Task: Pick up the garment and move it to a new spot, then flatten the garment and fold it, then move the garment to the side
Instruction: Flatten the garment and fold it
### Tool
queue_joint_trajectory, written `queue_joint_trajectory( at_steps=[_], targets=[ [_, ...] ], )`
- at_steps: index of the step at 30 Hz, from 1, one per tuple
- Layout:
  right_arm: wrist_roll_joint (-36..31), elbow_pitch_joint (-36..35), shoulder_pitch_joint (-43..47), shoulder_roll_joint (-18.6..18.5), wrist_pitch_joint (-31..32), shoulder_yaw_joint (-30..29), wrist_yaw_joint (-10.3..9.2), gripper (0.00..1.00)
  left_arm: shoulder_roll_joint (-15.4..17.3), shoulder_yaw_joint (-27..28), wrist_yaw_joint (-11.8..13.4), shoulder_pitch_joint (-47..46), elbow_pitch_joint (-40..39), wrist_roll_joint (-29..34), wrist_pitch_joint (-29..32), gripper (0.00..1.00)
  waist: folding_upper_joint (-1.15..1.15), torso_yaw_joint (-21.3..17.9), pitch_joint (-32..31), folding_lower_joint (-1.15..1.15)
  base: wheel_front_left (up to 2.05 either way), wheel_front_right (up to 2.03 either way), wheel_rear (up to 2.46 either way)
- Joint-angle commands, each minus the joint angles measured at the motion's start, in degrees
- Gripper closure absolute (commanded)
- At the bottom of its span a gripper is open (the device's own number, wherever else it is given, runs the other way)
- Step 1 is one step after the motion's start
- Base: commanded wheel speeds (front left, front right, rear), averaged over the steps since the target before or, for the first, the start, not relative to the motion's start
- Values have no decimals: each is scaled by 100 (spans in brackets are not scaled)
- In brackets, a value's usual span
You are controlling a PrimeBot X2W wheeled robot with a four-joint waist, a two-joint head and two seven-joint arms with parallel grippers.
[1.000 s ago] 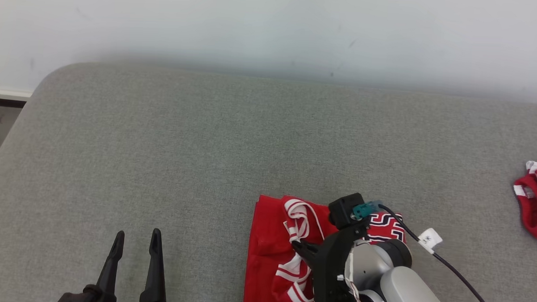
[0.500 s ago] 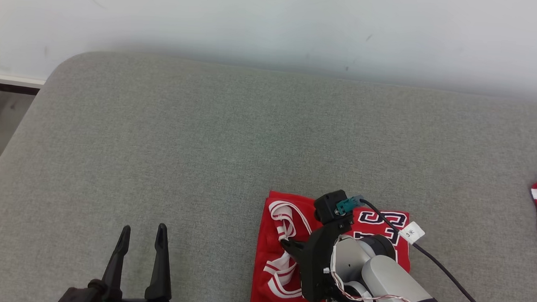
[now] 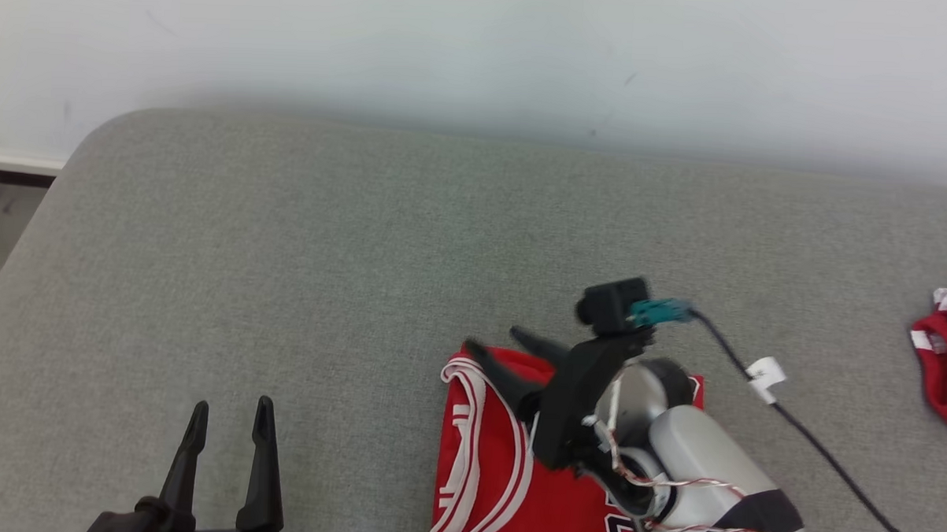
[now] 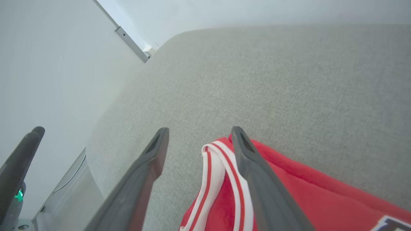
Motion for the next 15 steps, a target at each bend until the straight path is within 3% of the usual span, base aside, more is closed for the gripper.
queue_joint_trajectory(
  at_steps=[1, 9, 15],
  targets=[
    [-117, -70, 22, -7, -83, -110, -14, 0, -5, 22, -8, 104, -27, 32, -17, 0, -1, -95, -86, 0, 0, 0, 0],
    [-1458, -1117, 1029, -3, -576, -1617, -13, 0, -6, 177, -32, 226, -138, -109, -17, 0, -1, -440, -347, 0, 0, 0, 0],
    [-1912, -2150, 2060, 2, -1079, -2706, -13, 0, 32, 88, -98, 268, -220, 118, -17, 0, -1, -644, -467, 0, 0, 0, 0]
  ],
)
